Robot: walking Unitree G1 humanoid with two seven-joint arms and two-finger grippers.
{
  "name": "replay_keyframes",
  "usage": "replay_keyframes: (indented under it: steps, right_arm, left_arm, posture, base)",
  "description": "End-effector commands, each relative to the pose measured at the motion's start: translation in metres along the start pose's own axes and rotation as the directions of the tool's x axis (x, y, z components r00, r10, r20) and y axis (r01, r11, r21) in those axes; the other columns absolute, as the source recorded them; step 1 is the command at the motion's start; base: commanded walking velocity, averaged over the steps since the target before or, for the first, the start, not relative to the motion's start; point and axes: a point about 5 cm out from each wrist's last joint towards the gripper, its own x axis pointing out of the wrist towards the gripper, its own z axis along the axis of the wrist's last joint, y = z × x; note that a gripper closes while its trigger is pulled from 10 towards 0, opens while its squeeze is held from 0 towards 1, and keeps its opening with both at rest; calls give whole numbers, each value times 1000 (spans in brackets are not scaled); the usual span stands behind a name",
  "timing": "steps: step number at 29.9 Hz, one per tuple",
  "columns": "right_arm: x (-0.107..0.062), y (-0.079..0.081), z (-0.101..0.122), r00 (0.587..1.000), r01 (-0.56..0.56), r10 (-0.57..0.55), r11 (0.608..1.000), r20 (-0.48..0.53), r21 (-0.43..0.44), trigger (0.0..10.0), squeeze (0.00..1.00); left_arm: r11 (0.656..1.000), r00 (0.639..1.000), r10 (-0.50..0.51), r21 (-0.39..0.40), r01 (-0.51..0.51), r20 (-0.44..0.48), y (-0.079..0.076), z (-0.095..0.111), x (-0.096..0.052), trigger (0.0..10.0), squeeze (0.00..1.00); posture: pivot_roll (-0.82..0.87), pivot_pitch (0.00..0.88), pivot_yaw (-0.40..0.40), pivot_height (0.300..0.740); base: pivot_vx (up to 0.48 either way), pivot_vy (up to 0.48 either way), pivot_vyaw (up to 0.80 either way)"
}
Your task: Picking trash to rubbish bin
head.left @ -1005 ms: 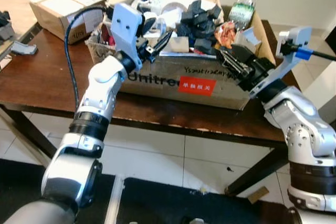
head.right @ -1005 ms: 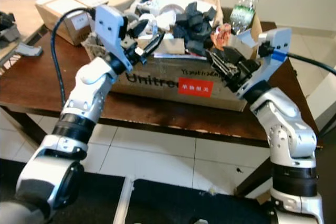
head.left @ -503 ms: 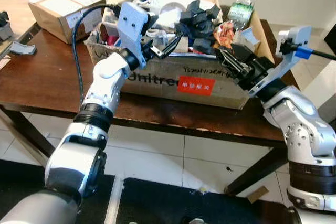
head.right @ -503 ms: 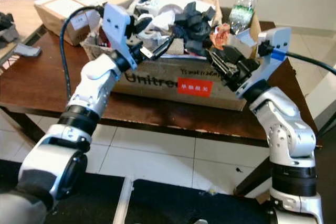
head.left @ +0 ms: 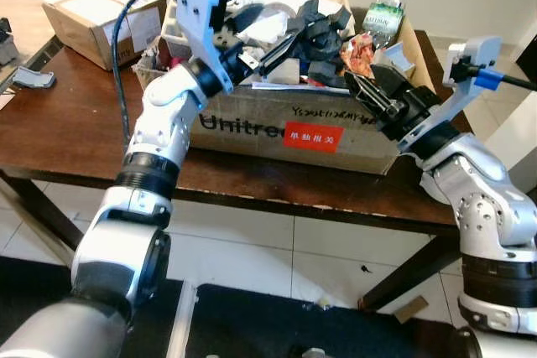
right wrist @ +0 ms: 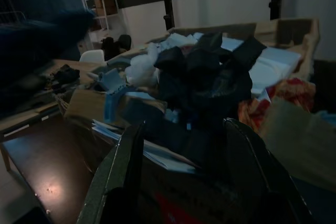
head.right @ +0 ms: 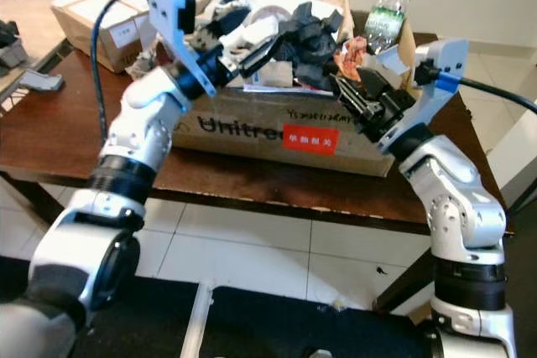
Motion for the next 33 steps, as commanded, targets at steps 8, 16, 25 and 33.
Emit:
replay_keyframes:
  steps: [8,16,25,33]
  right_arm:
    - [-15,21,-11,985,-162,166,984,-50,77,10000,0]
    - [-38,43,-26,903,-361,392,915,-175,182,10000,0]
    - [-54,50,-58,823,-369,440,895,-358,251,10000,0]
    - [-93,57,-125,623,-279,439,898,-647,340,10000,0]
  left_arm:
    - [987,980,-143,-96,130,-138,-32,-11,-35,10000,0]
    - [917,854,-349,-330,225,-385,-81,-36,-79,10000,0]
    - [895,709,-376,-432,111,-596,-103,-63,-115,10000,0]
    - [879,409,-331,-435,-192,-850,-135,-122,-178,10000,0]
  posture:
    - [53,148,3,740]
    - [53,150,0,740]
    - [54,150,-1,740]
    - [53,134,4,740]
  base:
    - [0,0,0]
    - [0,0,0]
    - [0,0,0]
    - [0,0,0]
